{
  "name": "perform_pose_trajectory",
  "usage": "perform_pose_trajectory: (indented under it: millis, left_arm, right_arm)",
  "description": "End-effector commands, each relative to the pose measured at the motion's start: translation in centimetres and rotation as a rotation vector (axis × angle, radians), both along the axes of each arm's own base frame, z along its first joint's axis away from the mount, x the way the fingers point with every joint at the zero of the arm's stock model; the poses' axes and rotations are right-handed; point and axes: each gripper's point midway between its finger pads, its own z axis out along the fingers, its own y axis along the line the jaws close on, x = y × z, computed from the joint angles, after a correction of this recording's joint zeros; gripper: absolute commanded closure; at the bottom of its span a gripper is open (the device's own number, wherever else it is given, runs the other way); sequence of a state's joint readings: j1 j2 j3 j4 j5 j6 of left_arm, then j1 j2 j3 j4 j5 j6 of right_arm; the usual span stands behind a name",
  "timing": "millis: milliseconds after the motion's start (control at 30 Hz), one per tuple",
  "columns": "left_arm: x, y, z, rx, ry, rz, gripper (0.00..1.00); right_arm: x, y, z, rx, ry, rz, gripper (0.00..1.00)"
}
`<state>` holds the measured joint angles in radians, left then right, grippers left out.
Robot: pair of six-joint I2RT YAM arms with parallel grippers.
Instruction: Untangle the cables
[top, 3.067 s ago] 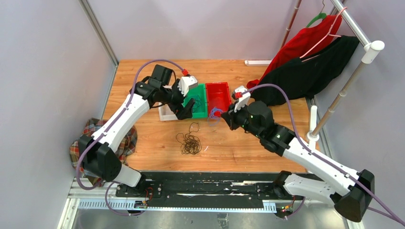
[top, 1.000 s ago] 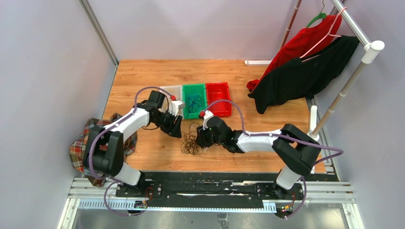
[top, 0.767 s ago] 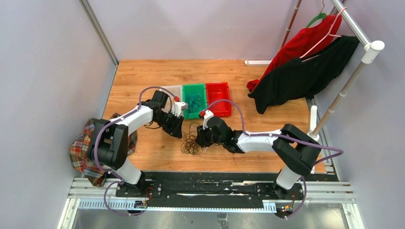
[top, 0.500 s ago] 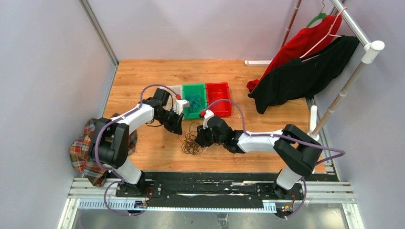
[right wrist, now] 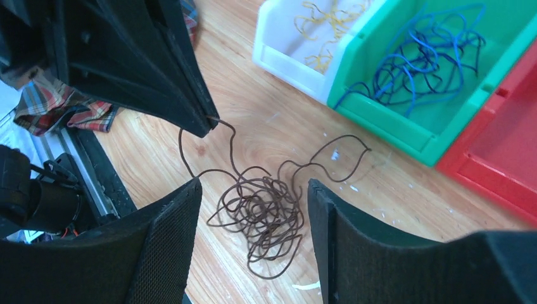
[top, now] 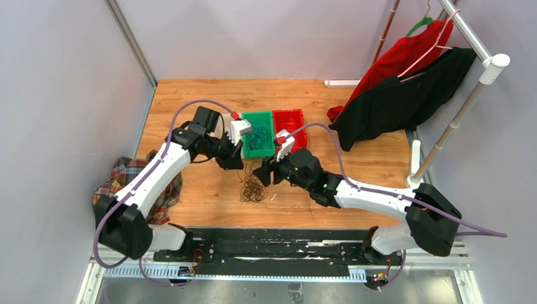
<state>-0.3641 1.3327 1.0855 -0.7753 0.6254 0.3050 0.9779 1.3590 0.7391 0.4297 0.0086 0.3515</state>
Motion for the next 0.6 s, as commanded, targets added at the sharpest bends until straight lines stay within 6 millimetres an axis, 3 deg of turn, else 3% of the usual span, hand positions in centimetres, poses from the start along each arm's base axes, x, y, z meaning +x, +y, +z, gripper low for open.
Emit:
perform_pose_trajectory:
  millis: [0, 133, 567]
  left_arm:
    - [-1.7, -0.7, 3.4, -0.051, -0.014, -0.023, 0.99]
    - [-3.0, -1.4, 5.8, -0.076, -0.021, -0.063, 0.99]
    - [-6.4, -2.7, 10.8, -0.133, -0.053, -0.177, 0.99]
  right_arm:
    - [-1.4, 1.3, 1.6, 0.012, -0.117, 0.058, 0.38]
    - [-1.9, 2.2, 2.7, 0.012, -0.193, 0.058, 0.37]
    - [1.0, 2.5, 2.6, -0.008, -0.223, -0.086, 0.42]
